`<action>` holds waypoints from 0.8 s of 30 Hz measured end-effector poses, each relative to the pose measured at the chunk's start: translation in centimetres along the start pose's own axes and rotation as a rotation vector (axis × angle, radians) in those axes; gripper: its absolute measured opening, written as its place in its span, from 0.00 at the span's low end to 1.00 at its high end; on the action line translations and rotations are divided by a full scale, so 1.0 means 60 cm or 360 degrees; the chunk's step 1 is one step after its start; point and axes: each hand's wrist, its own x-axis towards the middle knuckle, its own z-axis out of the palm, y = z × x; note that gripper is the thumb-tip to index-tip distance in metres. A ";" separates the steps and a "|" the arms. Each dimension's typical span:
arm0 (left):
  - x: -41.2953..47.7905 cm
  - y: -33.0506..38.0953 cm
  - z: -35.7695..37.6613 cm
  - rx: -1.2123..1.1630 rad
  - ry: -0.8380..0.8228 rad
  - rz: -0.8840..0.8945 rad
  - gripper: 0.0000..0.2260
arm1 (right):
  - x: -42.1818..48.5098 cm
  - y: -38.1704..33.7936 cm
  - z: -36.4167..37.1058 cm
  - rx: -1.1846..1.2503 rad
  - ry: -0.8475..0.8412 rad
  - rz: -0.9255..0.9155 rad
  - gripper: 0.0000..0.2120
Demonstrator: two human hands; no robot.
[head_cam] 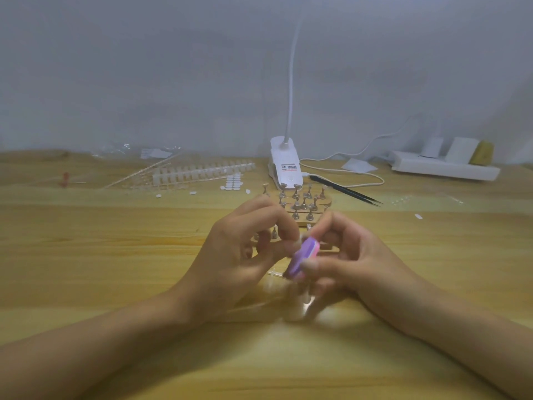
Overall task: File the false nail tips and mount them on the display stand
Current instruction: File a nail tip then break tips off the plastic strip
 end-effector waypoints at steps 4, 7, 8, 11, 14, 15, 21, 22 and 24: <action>0.001 -0.001 -0.001 -0.0026 0.0016 -0.0038 0.05 | 0.000 0.001 -0.004 0.0081 0.0089 0.0009 0.15; 0.001 -0.001 -0.001 -0.0020 0.0006 -0.0043 0.05 | 0.001 0.000 0.001 -0.0012 -0.0007 0.0003 0.14; 0.000 0.000 -0.001 -0.0026 -0.0009 -0.0034 0.05 | 0.002 -0.001 0.000 0.0056 0.0083 0.0005 0.16; 0.000 0.001 -0.001 -0.0038 -0.0030 -0.0022 0.05 | 0.002 -0.002 -0.003 0.0111 0.0079 0.0030 0.17; 0.001 0.001 0.000 -0.0047 -0.0013 -0.0054 0.04 | 0.002 0.001 0.001 0.0059 0.0029 -0.0017 0.13; 0.001 0.001 0.000 -0.0048 -0.0013 -0.0055 0.04 | 0.002 0.000 -0.001 0.0078 0.0075 -0.0025 0.12; 0.000 0.003 -0.001 -0.0024 -0.0027 -0.0004 0.06 | 0.003 0.000 -0.002 0.0034 0.0004 -0.0018 0.11; 0.000 0.002 -0.001 -0.0044 -0.0012 -0.0035 0.05 | 0.003 0.001 -0.003 0.0067 0.0061 -0.0039 0.11; 0.000 0.002 -0.001 -0.0058 -0.0015 -0.0044 0.05 | 0.002 0.002 -0.003 0.0020 0.0024 -0.0040 0.12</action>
